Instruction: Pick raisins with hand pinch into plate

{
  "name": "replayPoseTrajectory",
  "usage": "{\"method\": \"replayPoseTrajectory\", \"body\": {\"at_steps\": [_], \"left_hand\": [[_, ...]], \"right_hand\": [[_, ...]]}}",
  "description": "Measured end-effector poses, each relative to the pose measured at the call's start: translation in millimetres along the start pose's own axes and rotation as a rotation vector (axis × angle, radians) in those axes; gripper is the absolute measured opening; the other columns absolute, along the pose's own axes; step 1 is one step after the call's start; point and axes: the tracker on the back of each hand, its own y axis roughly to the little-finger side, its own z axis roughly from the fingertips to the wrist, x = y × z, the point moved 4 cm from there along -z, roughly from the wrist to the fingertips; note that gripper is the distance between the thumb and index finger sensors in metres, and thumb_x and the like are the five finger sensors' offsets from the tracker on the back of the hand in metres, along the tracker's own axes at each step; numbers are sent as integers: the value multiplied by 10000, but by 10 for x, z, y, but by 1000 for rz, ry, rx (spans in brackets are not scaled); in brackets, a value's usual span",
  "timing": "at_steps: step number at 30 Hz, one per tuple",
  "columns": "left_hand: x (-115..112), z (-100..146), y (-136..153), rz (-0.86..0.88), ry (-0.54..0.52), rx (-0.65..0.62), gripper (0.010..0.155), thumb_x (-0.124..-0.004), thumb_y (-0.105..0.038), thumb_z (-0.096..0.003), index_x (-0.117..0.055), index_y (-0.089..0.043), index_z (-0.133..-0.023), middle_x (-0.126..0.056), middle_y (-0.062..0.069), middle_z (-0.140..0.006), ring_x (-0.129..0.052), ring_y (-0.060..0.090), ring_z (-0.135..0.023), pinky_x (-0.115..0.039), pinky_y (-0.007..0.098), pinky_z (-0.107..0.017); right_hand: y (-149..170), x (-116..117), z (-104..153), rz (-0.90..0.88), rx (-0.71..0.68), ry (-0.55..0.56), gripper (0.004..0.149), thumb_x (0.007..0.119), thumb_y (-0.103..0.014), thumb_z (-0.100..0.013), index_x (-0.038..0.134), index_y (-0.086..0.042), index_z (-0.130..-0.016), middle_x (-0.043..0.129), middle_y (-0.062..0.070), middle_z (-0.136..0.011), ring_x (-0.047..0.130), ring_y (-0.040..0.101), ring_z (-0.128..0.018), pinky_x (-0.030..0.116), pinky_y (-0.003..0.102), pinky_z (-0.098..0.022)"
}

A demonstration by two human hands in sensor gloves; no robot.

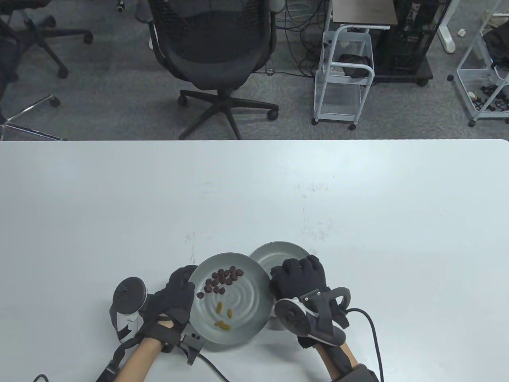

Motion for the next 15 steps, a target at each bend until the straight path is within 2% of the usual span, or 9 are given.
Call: {"method": "replayPoseTrajectory", "body": {"at_steps": [6,10,15], "left_hand": [[3,1,2,-3,2,3,557,-658,-324,-480,-603,-129,-999,-903,168,-741,-1043,279,-239,-898,400,-146],[4,1,7,-6,6,7,557,-658,-323,-480,-604,-127,-998,-902,168,-742,-1043,280,-239,-898,400,-146],[0,1,12,-12,11,11,557,-658,-323,-480,-603,-127,-999,-902,170,-742,-1043,280,-240,-898,402,-147]], "right_hand": [[294,451,-94,79,112,-310,410,827,-381,-498,848,-173,-851,824,96,-818,853,310,-651,633,656,-679],[350,673,-122,71,108,-428,410,826,-382,-499,844,-177,-854,818,93,-824,847,312,-656,627,657,-681],[315,762,-120,75,95,-499,409,831,-379,-499,845,-180,-857,817,93,-829,846,313,-661,627,654,-683]]}}
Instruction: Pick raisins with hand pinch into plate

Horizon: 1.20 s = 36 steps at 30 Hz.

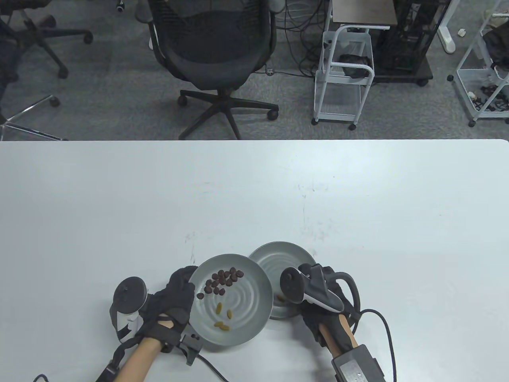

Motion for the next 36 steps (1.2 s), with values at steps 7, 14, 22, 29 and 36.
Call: {"method": "replayPoseTrajectory", "body": {"at_steps": [7,14,22,29,36], "left_hand": [[-4,-2,3,-5,3,1,558,-658,-323,-480,-603,-127,-999,-902,171,-742,-1042,282,-240,-897,402,-148],[-9,-5,5,-6,5,1,558,-658,-323,-480,-602,-127,-999,-901,172,-743,-1043,282,-241,-898,403,-148],[-13,-7,3,-8,6,-2,557,-658,-325,-480,-603,-128,-999,-902,170,-743,-1043,281,-242,-899,401,-148],[-23,-12,7,-18,10,-4,559,-659,-325,-480,-604,-126,-999,-901,172,-742,-1043,282,-241,-898,403,-148],[-37,-17,5,-29,14,-8,558,-658,-326,-481,-602,-128,-999,-901,169,-744,-1045,280,-243,-900,399,-149]], "right_hand": [[-44,50,-17,39,10,-27,410,834,-381,-498,849,-182,-857,820,92,-828,850,311,-658,636,648,-680],[-25,17,4,39,28,-24,436,832,-391,-497,845,-179,-878,816,101,-843,848,320,-669,634,650,-679],[-62,-286,189,16,22,192,437,822,-400,-497,849,-181,-874,818,103,-839,851,321,-665,633,653,-675],[-511,-602,581,-15,-148,477,436,810,-417,-495,849,-197,-870,821,89,-835,853,309,-663,643,644,-679],[-1015,-567,805,-65,-337,483,476,801,-449,-490,841,-191,-887,813,97,-847,847,317,-673,624,656,-684]]}}
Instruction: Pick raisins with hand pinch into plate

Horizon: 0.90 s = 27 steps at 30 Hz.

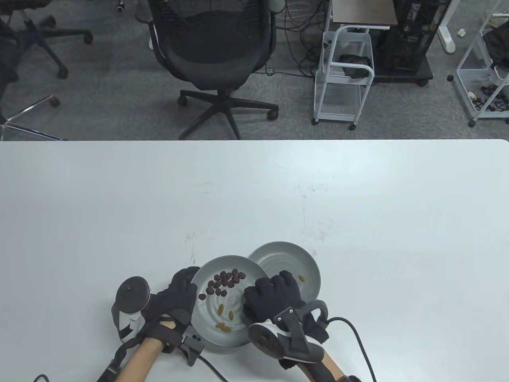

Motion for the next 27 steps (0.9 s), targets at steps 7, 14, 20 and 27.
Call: {"method": "replayPoseTrajectory", "body": {"at_steps": [7,14,20,27], "left_hand": [[-18,-15,-1,-7,-4,0,558,-657,-327,-482,-601,-128,-1000,-902,168,-743,-1046,276,-241,-902,397,-147],[-39,-24,-11,-11,-4,-8,558,-656,-329,-480,-604,-129,-998,-907,163,-739,-1050,267,-236,-907,388,-142],[-37,-18,-11,-6,-6,-7,558,-656,-331,-481,-605,-129,-998,-907,165,-738,-1049,269,-236,-906,388,-143],[-35,-17,-10,-6,-8,-7,560,-657,-330,-480,-603,-127,-999,-907,166,-740,-1050,271,-237,-907,389,-142]], "right_hand": [[-151,183,-33,20,-12,-87,540,801,-484,-479,822,-175,-921,796,110,-868,833,328,-694,597,677,-688],[-194,265,-80,43,-7,-93,538,810,-498,-467,838,-174,-896,810,105,-848,843,322,-676,604,677,-684],[-252,264,-84,62,-34,-57,482,841,-455,-460,859,-187,-861,837,84,-812,866,300,-643,637,654,-678],[-277,245,-74,84,-56,-32,418,850,-379,-475,873,-185,-845,853,82,-790,879,293,-621,656,641,-673]]}}
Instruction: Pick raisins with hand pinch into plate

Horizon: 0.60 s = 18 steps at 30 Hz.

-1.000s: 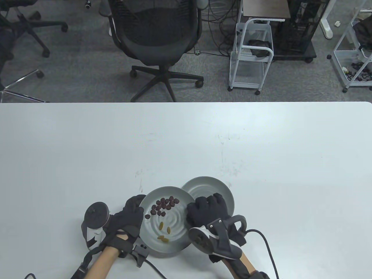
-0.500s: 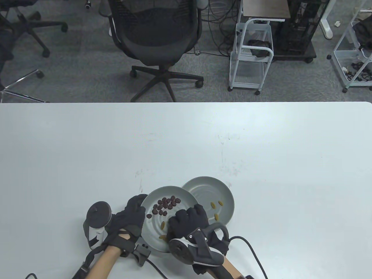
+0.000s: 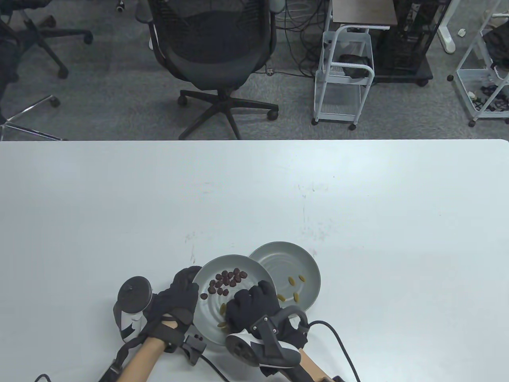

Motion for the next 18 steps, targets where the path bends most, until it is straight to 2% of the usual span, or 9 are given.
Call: {"method": "replayPoseTrajectory", "body": {"at_steps": [12,15,18], "left_hand": [[11,0,9,7,3,12,559,-656,-327,-481,-600,-128,-1001,-904,168,-743,-1049,273,-242,-905,394,-148],[19,2,7,13,0,13,560,-657,-327,-481,-600,-127,-1001,-902,170,-745,-1048,277,-244,-903,397,-149],[41,12,10,14,-15,24,562,-659,-325,-481,-599,-126,-1003,-900,173,-747,-1046,283,-246,-902,402,-151]], "right_hand": [[-15,-30,-4,-4,-23,3,406,836,-363,-483,876,-172,-840,853,89,-786,877,296,-619,651,646,-677],[64,-145,-19,-23,0,37,406,836,-364,-483,875,-175,-841,853,87,-787,878,293,-620,650,647,-678],[258,-355,-101,-60,59,105,406,835,-363,-485,873,-175,-843,850,87,-791,875,294,-625,646,648,-681]]}}
